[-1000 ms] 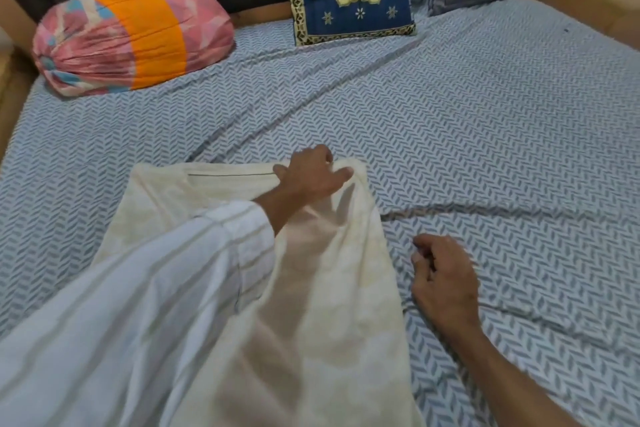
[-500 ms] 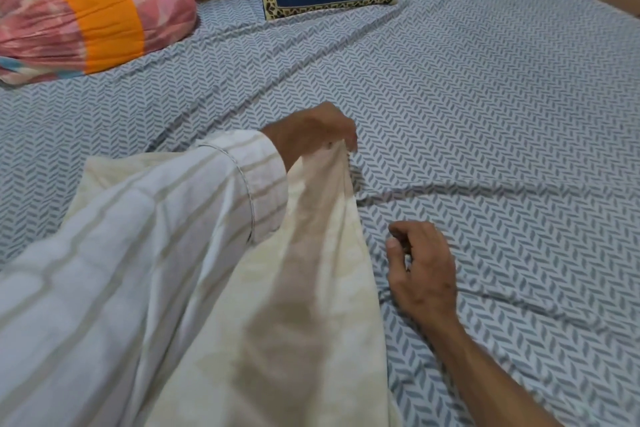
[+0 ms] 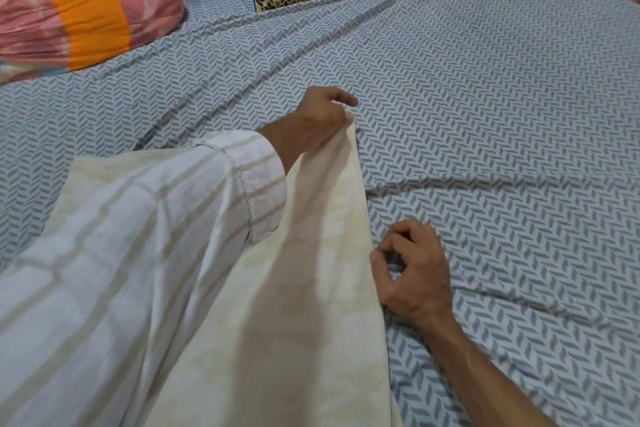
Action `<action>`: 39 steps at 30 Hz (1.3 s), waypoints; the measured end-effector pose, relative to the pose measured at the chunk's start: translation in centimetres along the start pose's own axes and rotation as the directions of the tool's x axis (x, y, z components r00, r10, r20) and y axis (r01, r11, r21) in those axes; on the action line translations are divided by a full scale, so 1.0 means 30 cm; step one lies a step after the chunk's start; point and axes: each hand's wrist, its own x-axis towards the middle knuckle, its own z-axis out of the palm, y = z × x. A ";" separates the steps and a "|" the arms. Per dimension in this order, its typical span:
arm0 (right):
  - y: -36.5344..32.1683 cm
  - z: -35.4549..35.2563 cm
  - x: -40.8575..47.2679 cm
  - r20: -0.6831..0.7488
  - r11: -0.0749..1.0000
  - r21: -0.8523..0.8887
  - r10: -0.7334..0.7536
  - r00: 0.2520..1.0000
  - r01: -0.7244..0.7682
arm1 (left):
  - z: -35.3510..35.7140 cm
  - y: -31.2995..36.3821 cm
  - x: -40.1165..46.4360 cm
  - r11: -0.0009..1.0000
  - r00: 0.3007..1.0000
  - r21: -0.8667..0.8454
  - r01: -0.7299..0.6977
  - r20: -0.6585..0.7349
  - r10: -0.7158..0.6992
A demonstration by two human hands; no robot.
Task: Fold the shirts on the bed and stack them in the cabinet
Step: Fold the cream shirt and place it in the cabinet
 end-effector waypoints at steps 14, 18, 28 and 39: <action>-0.012 -0.001 -0.006 0.022 0.996 -0.087 0.039 0.999 -0.037 | 0.081 -0.092 0.004 0.785 0.972 0.586 -0.202 0.020 0.236; -0.012 -0.011 0.004 0.071 0.986 -0.159 0.057 0.996 -0.045 | 0.036 -0.110 -0.328 0.612 0.939 0.733 -0.297 0.106 0.328; -0.269 -0.259 -0.228 0.536 0.903 0.018 0.353 0.767 -0.428 | -0.171 -0.469 -1.418 0.706 0.846 0.624 -0.335 0.529 -0.067; -0.254 -0.588 -0.701 0.442 0.768 -0.048 0.590 0.676 -0.639 | -0.048 -0.569 -1.906 0.484 0.808 0.686 -0.543 0.583 0.081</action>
